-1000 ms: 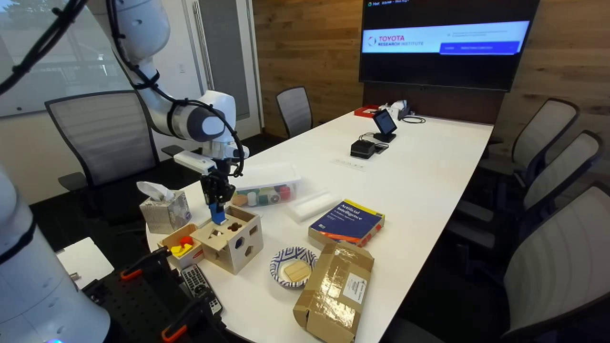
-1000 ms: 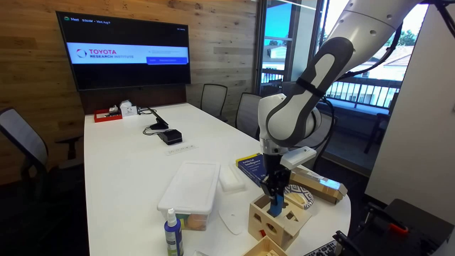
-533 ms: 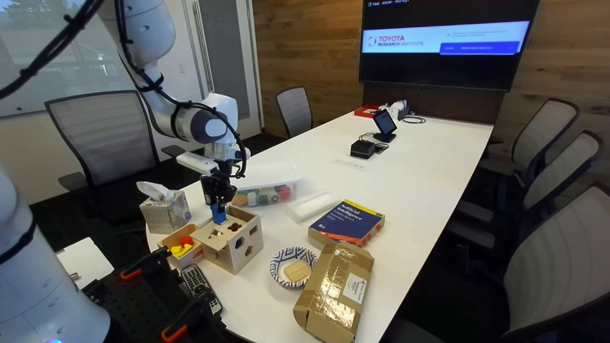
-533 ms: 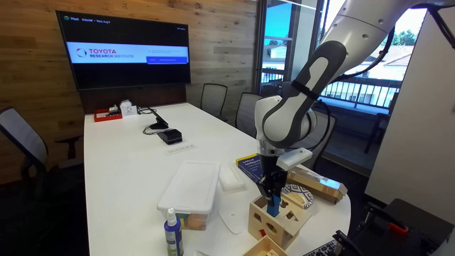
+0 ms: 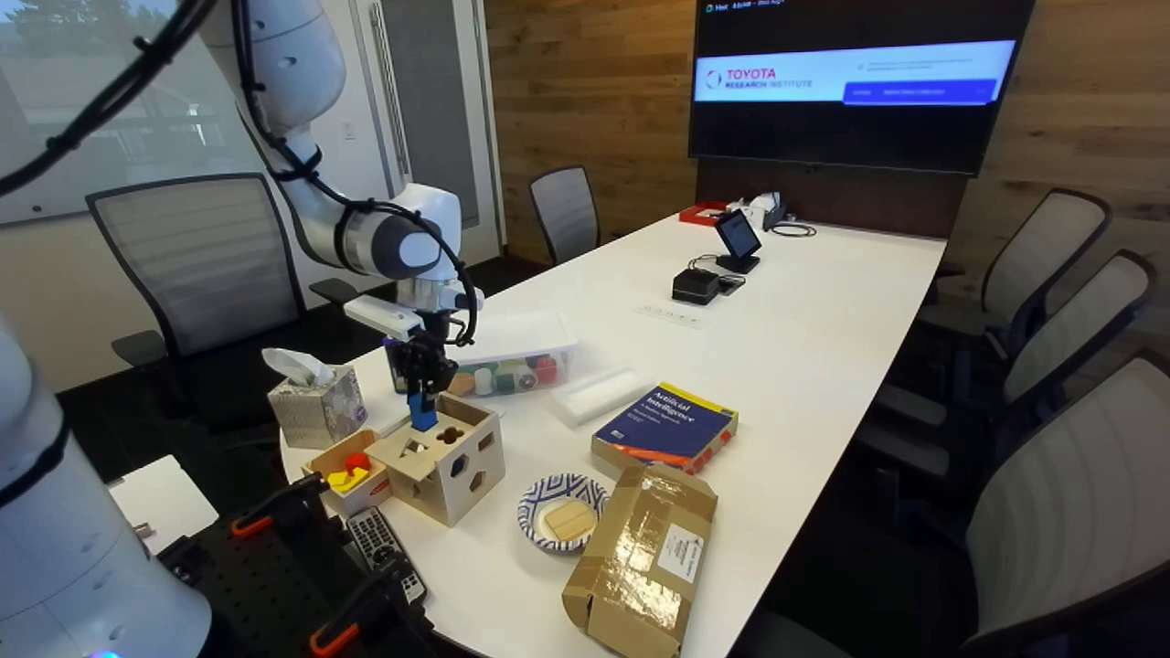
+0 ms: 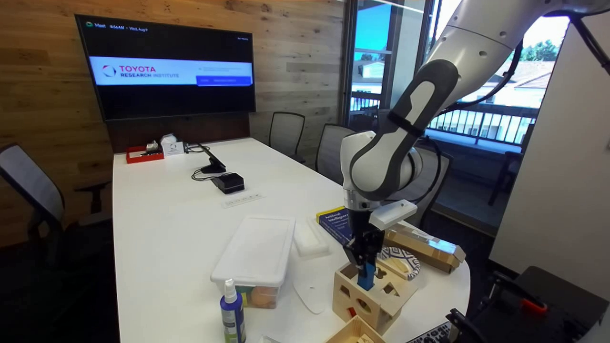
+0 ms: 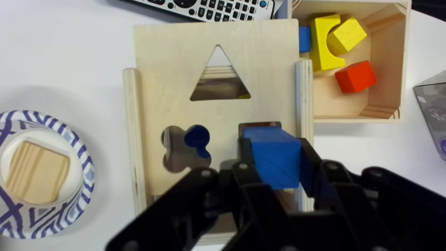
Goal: Put the block inside the box
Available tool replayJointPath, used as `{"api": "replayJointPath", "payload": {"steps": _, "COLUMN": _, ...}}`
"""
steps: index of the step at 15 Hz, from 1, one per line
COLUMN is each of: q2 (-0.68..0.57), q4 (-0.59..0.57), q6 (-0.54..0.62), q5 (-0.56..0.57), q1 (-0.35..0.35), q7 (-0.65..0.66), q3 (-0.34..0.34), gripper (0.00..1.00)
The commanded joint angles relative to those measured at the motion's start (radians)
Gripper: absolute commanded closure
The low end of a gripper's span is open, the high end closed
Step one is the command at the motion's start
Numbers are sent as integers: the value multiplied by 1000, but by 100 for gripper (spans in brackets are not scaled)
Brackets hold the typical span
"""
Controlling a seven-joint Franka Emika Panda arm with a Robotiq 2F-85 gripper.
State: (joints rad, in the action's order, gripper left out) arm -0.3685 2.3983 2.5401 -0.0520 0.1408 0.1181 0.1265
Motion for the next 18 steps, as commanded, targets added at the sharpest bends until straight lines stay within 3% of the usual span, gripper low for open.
{"api": "replayJointPath", "payload": {"steps": 1, "q2": -17, "q4": -18, "q6": -11, "q5": 5, "q1": 4, "q7": -3, "q3": -9, "gripper": 91}}
{"api": "replayJointPath", "payload": {"steps": 3, "q2": -24, "q4": -21, "q6": -8, "q5": 5, "q1": 4, "q7": -2, "q3": -11, "gripper": 91}}
{"api": "replayJointPath", "payload": {"steps": 4, "q2": -25, "q4": -21, "q6": -5, "q5": 2, "q1": 3, "q7": -3, "q3": -11, "gripper": 41}}
{"api": "replayJointPath", "payload": {"steps": 6, "q2": -16, "q4": -15, "q6": 2, "q5": -3, "q1": -1, "q7": -9, "q3": -9, "gripper": 35}}
{"api": "replayJointPath", "payload": {"steps": 10, "q2": 6, "q4": -4, "q6": 3, "q5": -28, "q1": -11, "q7": -5, "q3": -4, "gripper": 5}}
{"api": "replayJointPath", "payload": {"steps": 13, "q2": -6, "q4": -25, "q6": -33, "q5": -112, "q1": -33, "q7": -11, "q3": 23, "gripper": 0}}
{"api": "replayJointPath", "payload": {"steps": 18, "q2": -22, "q4": -28, "q6": 6, "q5": -289, "q1": -6, "q7": 114, "q3": 53, "gripper": 0}}
